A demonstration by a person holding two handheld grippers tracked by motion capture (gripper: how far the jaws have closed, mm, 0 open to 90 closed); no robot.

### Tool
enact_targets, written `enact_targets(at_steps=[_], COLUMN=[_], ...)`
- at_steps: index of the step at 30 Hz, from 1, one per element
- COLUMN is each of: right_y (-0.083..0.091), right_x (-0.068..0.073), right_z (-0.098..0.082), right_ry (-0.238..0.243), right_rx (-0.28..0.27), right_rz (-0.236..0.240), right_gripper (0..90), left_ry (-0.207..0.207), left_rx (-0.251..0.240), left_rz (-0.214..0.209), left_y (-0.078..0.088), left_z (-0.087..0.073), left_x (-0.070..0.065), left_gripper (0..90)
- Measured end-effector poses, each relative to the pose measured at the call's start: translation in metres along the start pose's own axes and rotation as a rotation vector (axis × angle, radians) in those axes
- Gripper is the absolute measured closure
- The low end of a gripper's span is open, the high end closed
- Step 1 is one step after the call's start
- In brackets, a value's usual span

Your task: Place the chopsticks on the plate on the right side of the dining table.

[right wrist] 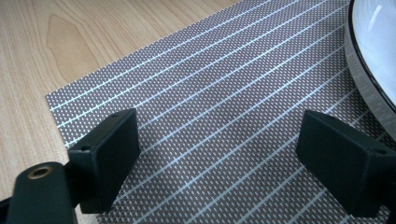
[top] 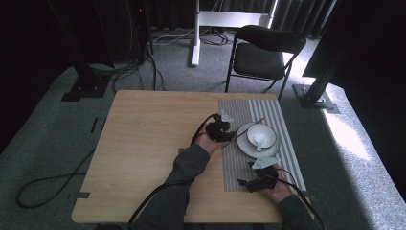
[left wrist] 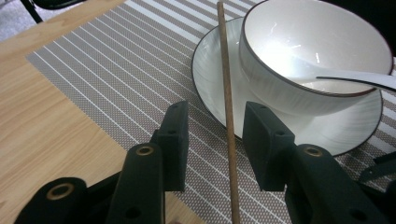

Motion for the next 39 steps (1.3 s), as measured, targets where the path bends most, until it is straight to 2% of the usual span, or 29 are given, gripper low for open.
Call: enact_targets(at_steps=[14, 18, 28, 32, 39], right_y=[0.000, 0.000, 0.000, 0.000, 0.000], right_x=[0.000, 0.000, 0.000, 0.000, 0.000], right_z=[0.000, 0.000, 0.000, 0.000, 0.000], right_ry=[-0.004, -0.003, -0.003, -0.002, 0.000], right_rx=[0.001, 0.001, 0.000, 0.000, -0.001], right_rz=[0.001, 0.001, 0.001, 0.001, 0.000], right_gripper=[12.5, 12.5, 12.5, 12.5, 12.5], left_ry=[0.008, -0.005, -0.006, 0.012, 0.014], left_rx=[-0.009, -0.006, -0.022, -0.047, -0.075], left_rz=[-0.017, -0.013, -0.019, -0.026, -0.034], left_y=[0.025, 0.031, 0.046, 0.054, 0.068], left_z=[-0.001, -0.003, -0.004, -0.007, -0.014], left_x=[0.001, 0.000, -0.001, -0.003, -0.009], left_gripper=[58.4, 57.8, 57.3, 57.2, 57.0])
Point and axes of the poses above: each handheld gripper's, and its own axes: y roughly backward along the jaws, z roughly out of its top, x roughly to its left, the point moved 2 cm from there along -y, roughly forward along the jaws, and after that the axes turned 3 degrees about z, right-handed, at the moved point
